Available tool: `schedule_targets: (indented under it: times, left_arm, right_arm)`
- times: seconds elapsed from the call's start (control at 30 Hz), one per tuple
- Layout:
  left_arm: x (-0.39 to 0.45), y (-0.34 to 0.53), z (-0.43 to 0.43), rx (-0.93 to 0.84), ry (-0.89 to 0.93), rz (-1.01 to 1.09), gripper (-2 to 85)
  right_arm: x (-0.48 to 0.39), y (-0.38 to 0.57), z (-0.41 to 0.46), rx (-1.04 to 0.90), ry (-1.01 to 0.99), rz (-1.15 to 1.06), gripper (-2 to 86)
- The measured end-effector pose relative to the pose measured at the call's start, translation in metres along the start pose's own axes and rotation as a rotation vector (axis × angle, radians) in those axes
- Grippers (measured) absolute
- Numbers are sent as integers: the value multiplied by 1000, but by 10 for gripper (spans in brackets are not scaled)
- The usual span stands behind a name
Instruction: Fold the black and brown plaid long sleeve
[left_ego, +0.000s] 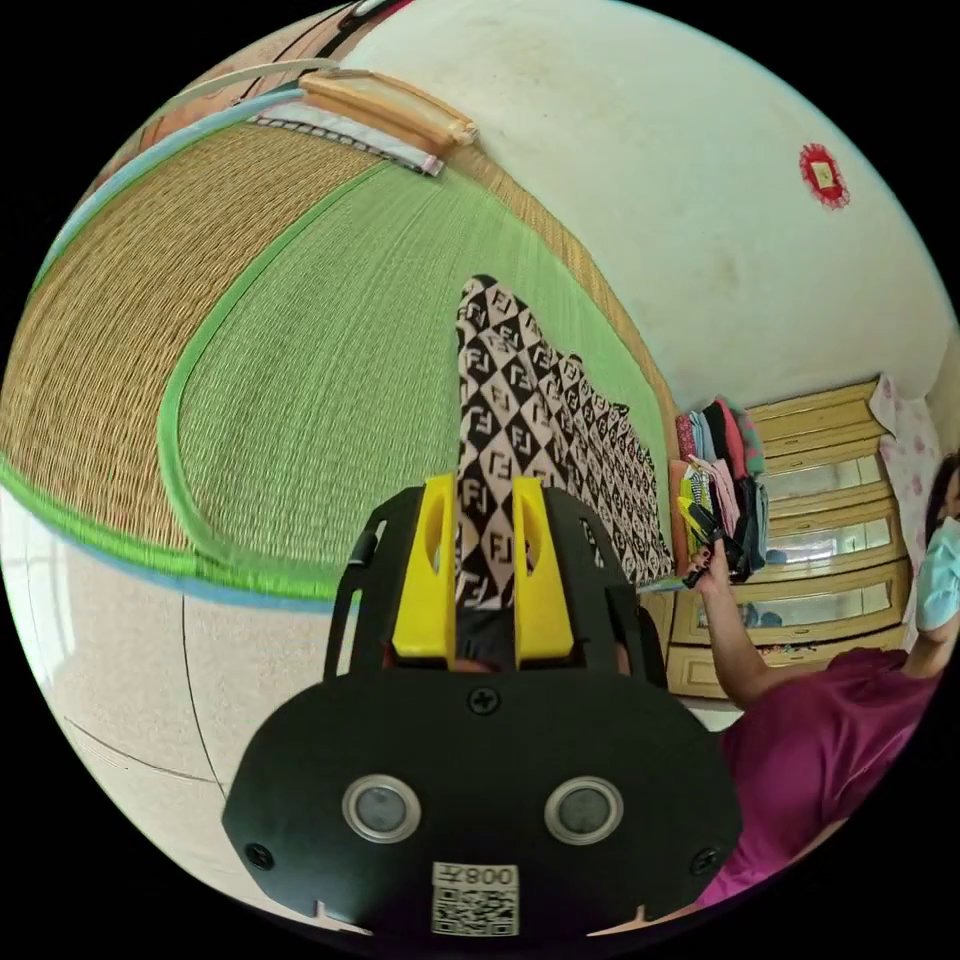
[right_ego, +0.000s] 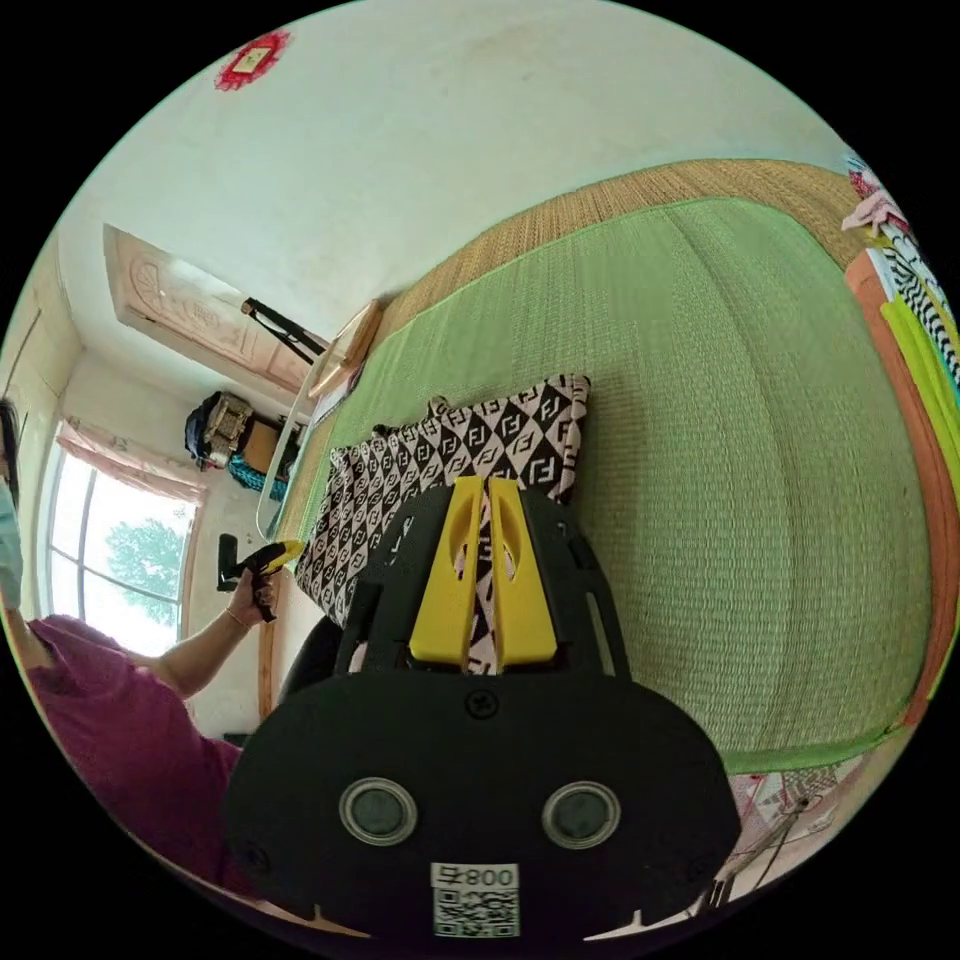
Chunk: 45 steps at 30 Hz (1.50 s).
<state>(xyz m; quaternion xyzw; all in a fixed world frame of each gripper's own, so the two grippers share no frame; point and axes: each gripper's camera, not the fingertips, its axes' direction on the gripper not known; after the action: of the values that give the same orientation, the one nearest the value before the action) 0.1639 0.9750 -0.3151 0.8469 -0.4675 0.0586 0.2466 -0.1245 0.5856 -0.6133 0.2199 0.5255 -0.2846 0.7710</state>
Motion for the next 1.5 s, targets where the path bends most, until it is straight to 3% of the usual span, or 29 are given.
schedule_targets:
  times: [0.23,0.53,0.97,1.2,1.33,1.5]
  left_arm:
    - [-38,49,-8,14,158,-143,75]
    - [-31,49,-25,21,161,-126,27]
    - [-30,58,-31,26,127,-208,21]
    - [-2,64,-42,116,33,-212,17]
    - [46,44,-56,195,-25,-88,8]
    - [121,-7,-1,38,-25,137,3]
  right_arm:
    - [48,102,-29,-21,-170,182,71]
    - [64,135,-45,-30,-99,192,79]
    - [103,176,-27,-121,-207,246,26]
    - [119,204,-45,13,-266,327,6]
    - [105,199,-61,76,-184,299,2]
    - [61,157,-20,-70,-58,134,2]
